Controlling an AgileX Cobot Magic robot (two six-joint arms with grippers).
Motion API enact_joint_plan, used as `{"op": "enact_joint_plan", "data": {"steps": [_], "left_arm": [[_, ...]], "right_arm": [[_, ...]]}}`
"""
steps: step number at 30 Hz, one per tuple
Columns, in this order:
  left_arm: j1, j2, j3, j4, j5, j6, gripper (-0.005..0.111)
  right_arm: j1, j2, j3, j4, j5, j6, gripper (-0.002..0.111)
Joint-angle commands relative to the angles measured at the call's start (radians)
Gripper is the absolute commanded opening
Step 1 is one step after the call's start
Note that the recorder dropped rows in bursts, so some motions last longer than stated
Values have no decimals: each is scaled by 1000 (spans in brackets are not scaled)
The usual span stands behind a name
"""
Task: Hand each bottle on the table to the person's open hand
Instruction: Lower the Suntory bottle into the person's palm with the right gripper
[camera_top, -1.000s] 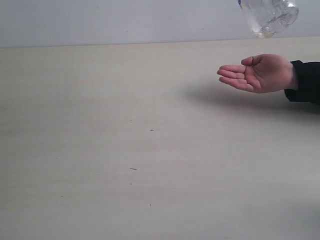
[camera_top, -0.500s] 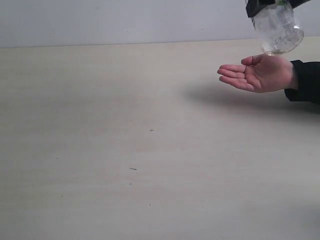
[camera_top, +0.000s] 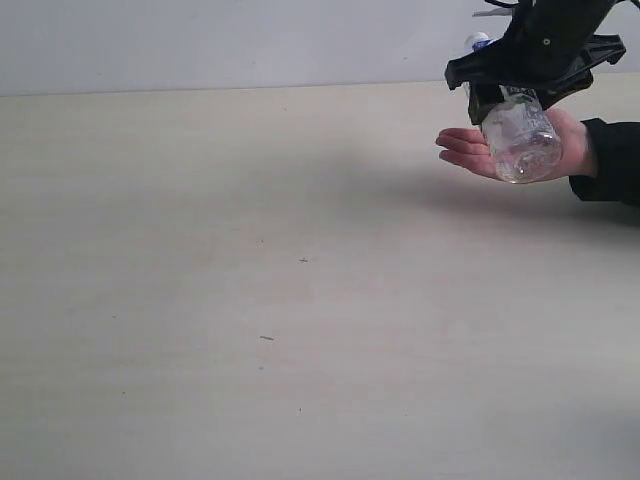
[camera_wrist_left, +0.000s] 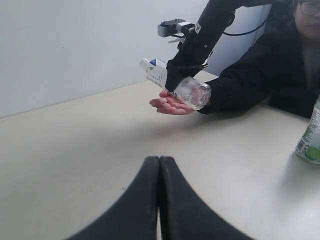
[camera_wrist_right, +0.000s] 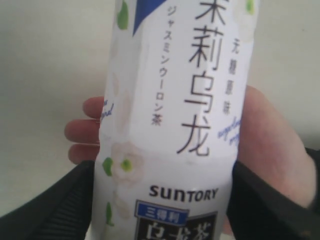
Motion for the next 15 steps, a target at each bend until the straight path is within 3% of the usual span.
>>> {"op": "enact_joint_plan", "data": {"steps": [1,10,15], "left_arm": [[2,-8,4,5,0,3,0],[2,-8,4,5,0,3,0],[2,-8,4,5,0,3,0]], "right_arm": [[-6,25,-5,-30,-37,32,0],[-6,52,-5,-33,-38,40,9],[-6,52,-5,-33,-38,40,26]]}}
